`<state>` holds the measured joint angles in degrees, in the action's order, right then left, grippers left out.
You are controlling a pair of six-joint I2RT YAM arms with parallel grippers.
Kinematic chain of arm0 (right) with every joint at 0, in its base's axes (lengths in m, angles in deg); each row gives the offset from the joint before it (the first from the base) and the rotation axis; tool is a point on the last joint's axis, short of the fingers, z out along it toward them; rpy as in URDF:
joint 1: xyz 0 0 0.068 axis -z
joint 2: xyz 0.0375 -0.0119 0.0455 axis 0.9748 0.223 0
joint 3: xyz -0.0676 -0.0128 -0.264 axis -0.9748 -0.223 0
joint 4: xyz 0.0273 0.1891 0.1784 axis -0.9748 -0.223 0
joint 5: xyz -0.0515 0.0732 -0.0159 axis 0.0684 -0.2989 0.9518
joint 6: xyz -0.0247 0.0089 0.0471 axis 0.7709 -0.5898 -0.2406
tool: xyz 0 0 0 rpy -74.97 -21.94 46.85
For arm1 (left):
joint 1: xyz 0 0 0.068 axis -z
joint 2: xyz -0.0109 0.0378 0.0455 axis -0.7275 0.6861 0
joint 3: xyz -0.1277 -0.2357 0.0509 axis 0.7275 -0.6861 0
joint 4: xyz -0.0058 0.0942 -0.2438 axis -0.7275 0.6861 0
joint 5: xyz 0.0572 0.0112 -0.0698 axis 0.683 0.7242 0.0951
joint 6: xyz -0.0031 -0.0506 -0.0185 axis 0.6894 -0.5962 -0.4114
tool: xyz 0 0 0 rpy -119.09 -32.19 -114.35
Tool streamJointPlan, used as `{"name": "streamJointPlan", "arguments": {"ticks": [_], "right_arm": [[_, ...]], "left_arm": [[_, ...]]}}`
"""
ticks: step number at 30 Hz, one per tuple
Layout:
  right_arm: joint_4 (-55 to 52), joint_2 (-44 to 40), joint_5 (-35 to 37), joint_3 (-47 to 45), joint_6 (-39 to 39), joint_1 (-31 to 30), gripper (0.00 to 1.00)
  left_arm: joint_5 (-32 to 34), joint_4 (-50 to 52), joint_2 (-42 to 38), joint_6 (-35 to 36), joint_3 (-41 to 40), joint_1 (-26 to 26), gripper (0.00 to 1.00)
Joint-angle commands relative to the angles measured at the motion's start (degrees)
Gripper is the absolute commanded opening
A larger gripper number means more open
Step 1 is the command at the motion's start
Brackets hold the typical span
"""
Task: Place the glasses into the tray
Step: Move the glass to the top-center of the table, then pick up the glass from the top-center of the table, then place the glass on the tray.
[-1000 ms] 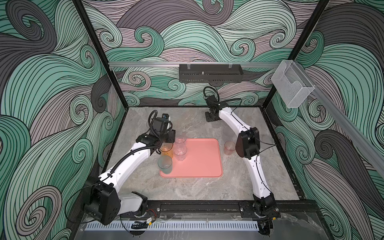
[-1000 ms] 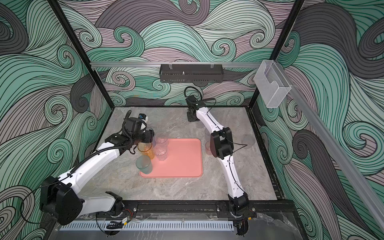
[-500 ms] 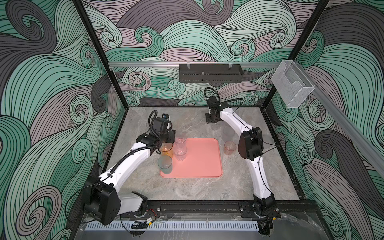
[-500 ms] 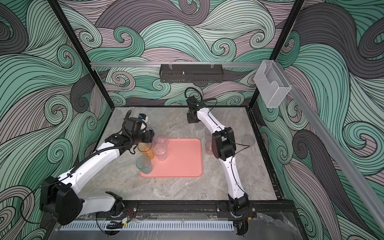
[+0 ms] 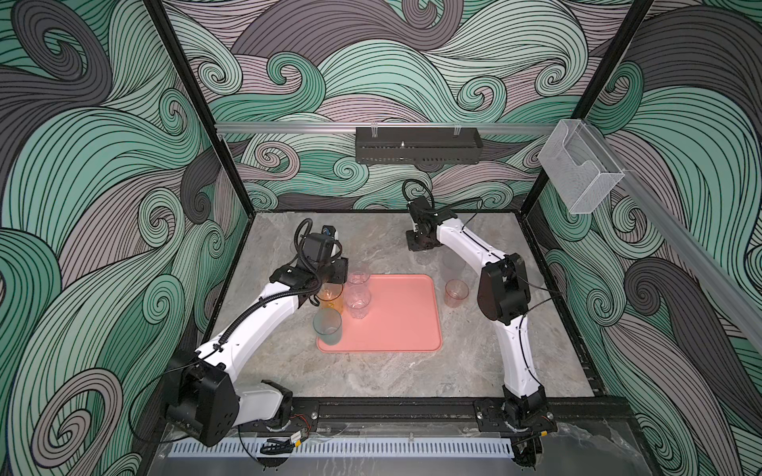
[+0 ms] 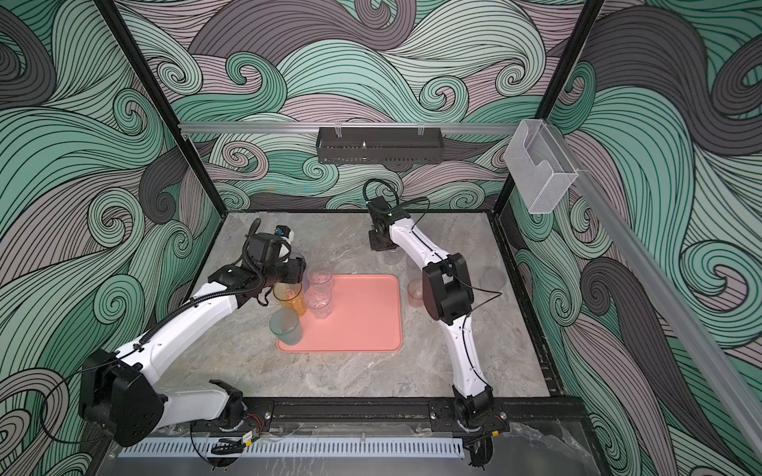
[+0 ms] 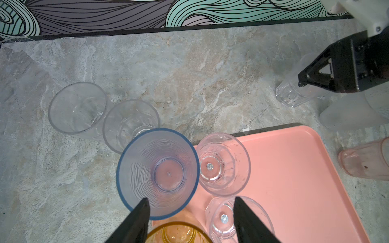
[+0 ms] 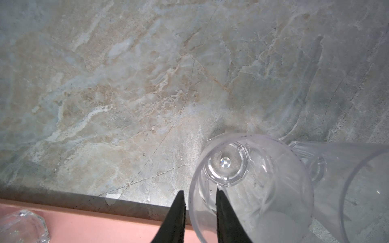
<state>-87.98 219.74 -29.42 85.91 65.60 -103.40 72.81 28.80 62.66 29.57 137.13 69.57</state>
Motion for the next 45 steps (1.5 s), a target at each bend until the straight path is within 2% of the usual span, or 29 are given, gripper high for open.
{"name": "streamJointPlan", "arguments": {"ticks": [1,8,13,17,27,36,45], "right_arm": [[0.25,1.88,2.78,2.01,0.81,-0.09,0.29],[-0.45,4.32,2.8,4.08,1.02,-0.43,0.25],[-0.51,3.85,2.32,4.33,1.11,-0.6,0.12],[-0.49,1.39,2.37,4.3,1.19,-0.94,0.06],[-0.5,-7.79,0.63,1.29,-0.14,-3.6,0.04],[1.44,-18.41,-0.64,-11.05,-2.41,-11.72,0.04],[1.27,-29.87,2.11,-26.47,-2.65,-20.19,0.05]], "left_arm": [[0.51,0.47,0.73,0.32,-0.07,-0.39,0.65],[0.87,0.68,0.7,0.52,-0.07,-0.38,0.65],[1.15,0.62,0.56,0.68,-0.16,-0.38,0.65],[1.57,0.77,0.31,0.85,-0.33,-0.39,0.65],[0.59,0.73,-0.1,0.04,-0.16,-0.39,0.64],[-4.23,3.16,-3.37,-0.52,1.12,-0.31,0.64],[-6.95,6.41,-13.26,-1.46,-3.82,-0.38,0.64]]}}
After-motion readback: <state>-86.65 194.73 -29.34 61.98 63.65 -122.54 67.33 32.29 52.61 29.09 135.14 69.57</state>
